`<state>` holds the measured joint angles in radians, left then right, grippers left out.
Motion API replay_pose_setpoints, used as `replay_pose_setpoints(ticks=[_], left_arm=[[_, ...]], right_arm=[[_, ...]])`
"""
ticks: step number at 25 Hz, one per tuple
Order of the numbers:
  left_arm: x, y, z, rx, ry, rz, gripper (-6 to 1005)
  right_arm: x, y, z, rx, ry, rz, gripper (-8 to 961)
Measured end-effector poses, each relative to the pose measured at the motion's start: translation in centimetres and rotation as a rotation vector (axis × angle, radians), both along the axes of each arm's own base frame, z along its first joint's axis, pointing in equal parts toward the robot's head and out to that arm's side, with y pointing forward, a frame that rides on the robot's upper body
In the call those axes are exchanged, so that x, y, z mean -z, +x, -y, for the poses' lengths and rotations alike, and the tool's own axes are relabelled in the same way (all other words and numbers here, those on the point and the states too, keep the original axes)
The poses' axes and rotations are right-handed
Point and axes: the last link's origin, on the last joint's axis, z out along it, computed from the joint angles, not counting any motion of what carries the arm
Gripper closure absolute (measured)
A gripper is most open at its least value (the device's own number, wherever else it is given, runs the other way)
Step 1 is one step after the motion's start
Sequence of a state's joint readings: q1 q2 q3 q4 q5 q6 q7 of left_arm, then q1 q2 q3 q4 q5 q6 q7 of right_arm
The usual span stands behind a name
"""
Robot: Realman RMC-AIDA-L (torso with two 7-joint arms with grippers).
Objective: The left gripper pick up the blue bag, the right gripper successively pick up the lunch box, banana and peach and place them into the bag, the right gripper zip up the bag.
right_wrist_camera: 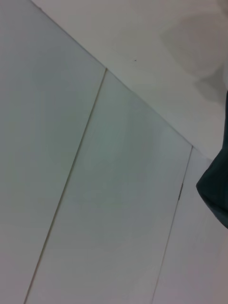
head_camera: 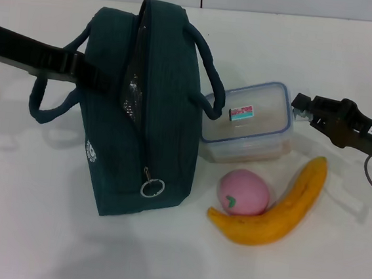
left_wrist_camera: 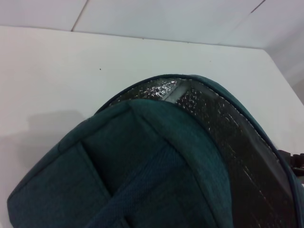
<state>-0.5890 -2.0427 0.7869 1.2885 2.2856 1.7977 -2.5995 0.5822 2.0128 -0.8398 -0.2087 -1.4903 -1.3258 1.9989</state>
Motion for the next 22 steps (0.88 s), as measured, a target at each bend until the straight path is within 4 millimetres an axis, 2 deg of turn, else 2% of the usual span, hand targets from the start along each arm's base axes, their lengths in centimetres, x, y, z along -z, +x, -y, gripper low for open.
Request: replay_pose_setpoints(ticks=[9,14,22], left_arm=[[0.0,0.0,0.0,0.001,0.001,0.001,964],[-0.1,0.0,0.1,0.001,0.003,0.006,964],[0.0,0.4,0.3,0.013,-0.003,0.042,964]], right_arm=[[-0.3,-0.2,0.1,-0.011,0.008,-0.024,798],[-1.1,0.4,0.7,0.009,0.046,-0.064,858],[-3.4,2.3,2.2,0.048,0.135,-0.140,841]])
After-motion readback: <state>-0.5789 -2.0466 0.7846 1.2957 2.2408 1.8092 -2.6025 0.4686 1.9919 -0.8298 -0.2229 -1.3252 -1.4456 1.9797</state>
